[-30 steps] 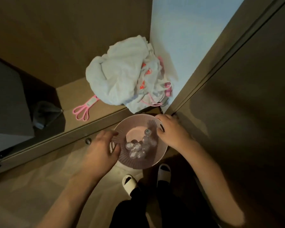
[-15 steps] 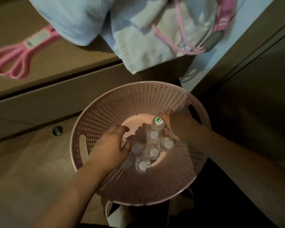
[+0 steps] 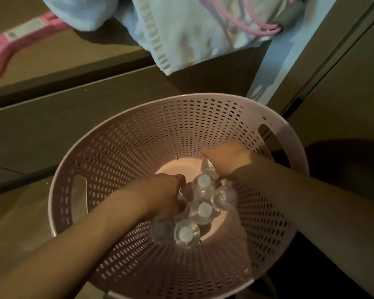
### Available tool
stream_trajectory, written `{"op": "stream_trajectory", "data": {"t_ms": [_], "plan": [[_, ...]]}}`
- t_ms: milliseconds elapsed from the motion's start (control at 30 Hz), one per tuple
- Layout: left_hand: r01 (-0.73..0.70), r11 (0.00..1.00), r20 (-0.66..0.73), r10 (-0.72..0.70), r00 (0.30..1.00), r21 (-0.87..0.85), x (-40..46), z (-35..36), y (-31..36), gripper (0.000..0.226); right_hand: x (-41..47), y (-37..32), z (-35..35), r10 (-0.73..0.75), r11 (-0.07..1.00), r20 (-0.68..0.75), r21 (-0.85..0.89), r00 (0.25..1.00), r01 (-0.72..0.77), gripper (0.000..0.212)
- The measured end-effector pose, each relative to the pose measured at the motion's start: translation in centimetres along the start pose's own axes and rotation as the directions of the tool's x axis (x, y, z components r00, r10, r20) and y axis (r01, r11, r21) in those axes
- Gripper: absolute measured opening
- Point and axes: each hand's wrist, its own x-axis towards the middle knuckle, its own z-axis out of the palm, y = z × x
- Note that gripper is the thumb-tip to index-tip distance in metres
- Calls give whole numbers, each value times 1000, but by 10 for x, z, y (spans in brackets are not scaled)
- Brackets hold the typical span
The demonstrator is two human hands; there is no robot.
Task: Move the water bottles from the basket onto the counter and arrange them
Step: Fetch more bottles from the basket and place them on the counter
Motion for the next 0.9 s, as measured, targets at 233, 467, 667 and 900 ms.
{"op": "stream_trajectory", "data": {"t_ms": [233, 467, 667, 900], "plan": [[58, 990, -105, -72, 992, -131, 59, 13, 26, 63, -11, 25, -11, 182, 970, -15, 165, 983, -177, 14], [8, 983, -326, -68, 943, -182, 67, 37, 37, 36, -40, 30, -16, 158, 956, -106, 264, 982, -125, 19], [-30, 910, -422, -162, 892, -412, -32, -54, 28, 34, -121, 25, -103, 232, 924, -123, 338, 965, -179, 34], [-107, 921, -526, -117, 843, -375, -230, -235, 45, 28, -285, 9, -299, 98, 934, -415, 351, 905, 60, 28]]}}
